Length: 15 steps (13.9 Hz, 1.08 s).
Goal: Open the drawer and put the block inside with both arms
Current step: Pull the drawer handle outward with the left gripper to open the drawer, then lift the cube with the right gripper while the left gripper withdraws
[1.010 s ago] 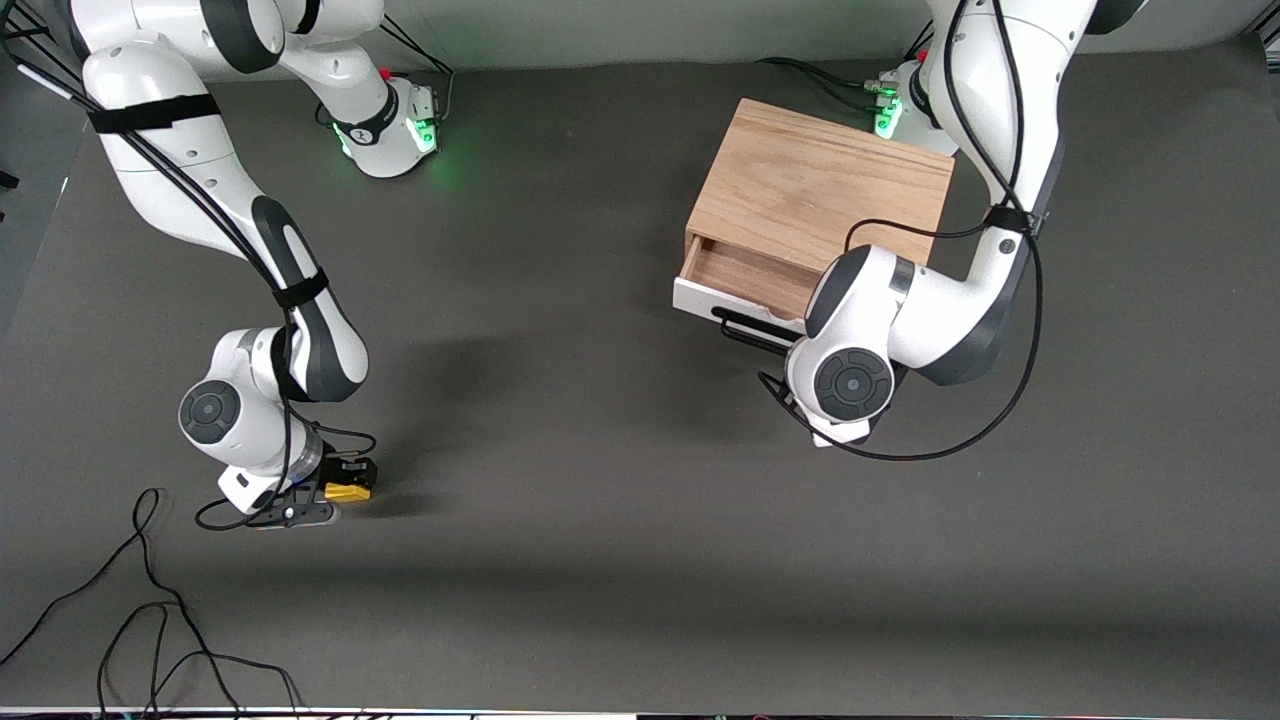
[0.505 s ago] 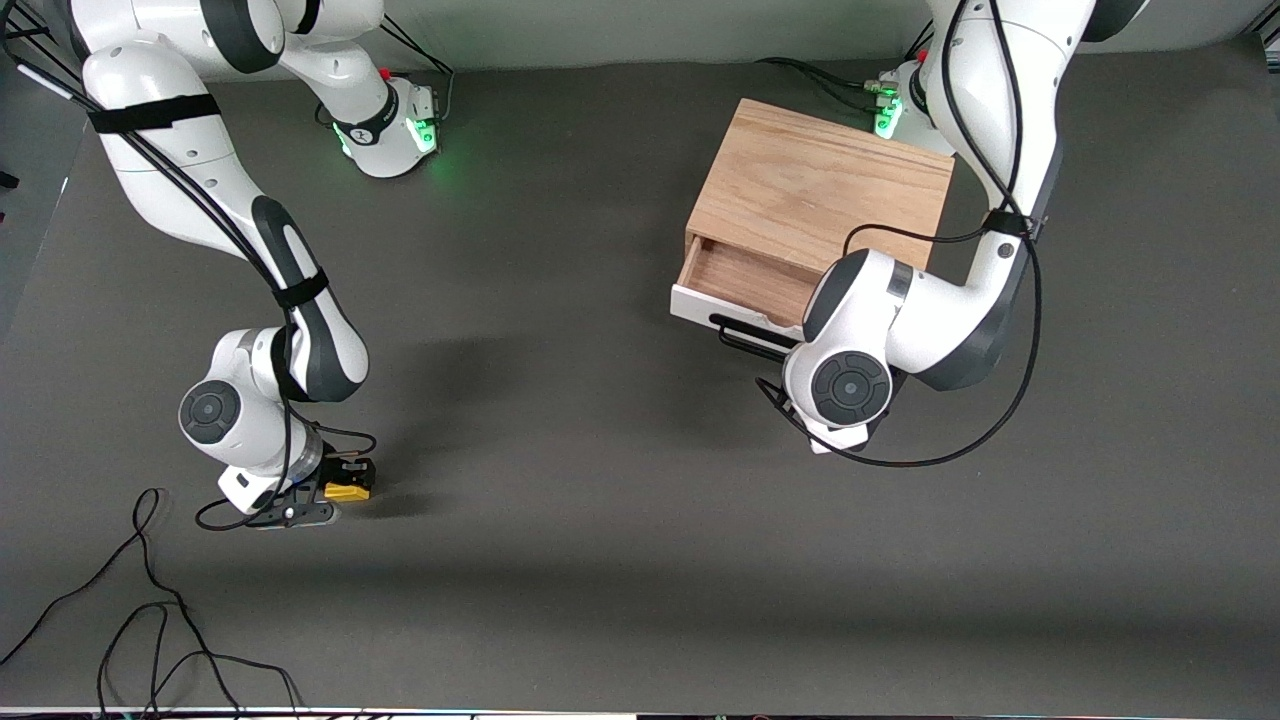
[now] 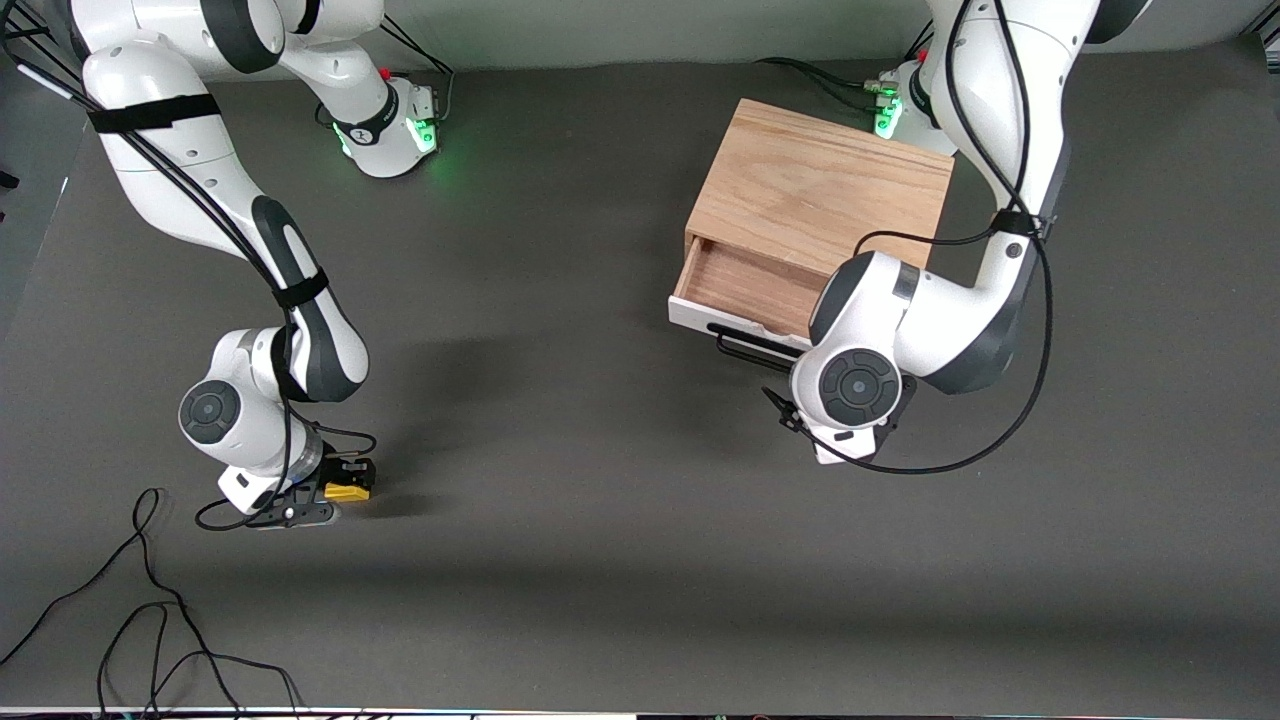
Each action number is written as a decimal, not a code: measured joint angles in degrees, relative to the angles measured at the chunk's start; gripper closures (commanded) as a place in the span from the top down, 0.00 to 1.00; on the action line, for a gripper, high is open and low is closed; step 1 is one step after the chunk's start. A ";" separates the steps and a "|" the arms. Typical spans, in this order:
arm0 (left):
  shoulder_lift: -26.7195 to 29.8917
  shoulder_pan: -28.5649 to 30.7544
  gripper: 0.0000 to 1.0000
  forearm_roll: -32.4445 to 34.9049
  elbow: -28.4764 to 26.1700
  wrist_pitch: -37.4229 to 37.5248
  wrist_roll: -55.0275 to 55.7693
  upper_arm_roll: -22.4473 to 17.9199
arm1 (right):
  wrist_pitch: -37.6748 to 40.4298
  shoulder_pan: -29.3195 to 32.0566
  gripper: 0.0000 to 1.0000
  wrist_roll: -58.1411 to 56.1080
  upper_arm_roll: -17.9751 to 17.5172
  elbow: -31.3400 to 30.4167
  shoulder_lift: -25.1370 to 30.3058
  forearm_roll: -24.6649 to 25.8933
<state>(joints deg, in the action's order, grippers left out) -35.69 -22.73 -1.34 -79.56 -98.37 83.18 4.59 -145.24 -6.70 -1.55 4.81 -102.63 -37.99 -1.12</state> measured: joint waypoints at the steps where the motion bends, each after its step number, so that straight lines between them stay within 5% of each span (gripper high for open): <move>1: -0.01 0.18 1.00 0.29 0.41 -0.17 -0.23 -0.03 | 0.00 0.00 0.24 0.00 0.00 0.04 0.00 0.00; 5: 0.01 0.40 1.00 0.69 4.07 2.84 -0.96 -0.05 | -0.02 -0.13 0.20 0.00 -0.06 0.63 0.10 0.00; 9: 1.55 2.47 1.00 0.72 13.00 17.09 -6.57 -0.07 | 5.17 -1.18 0.20 0.00 -0.34 4.01 0.97 0.00; 15: 13.80 8.03 1.00 0.75 14.75 27.78 -26.72 -0.15 | 34.16 -6.00 0.20 6.41 -1.73 21.11 5.88 -0.86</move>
<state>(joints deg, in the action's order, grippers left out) -21.89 -14.71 -0.58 -64.80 -70.59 56.47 4.45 -111.08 -12.70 4.86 3.08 -81.52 -32.11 -1.98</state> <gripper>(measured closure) 0.000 0.445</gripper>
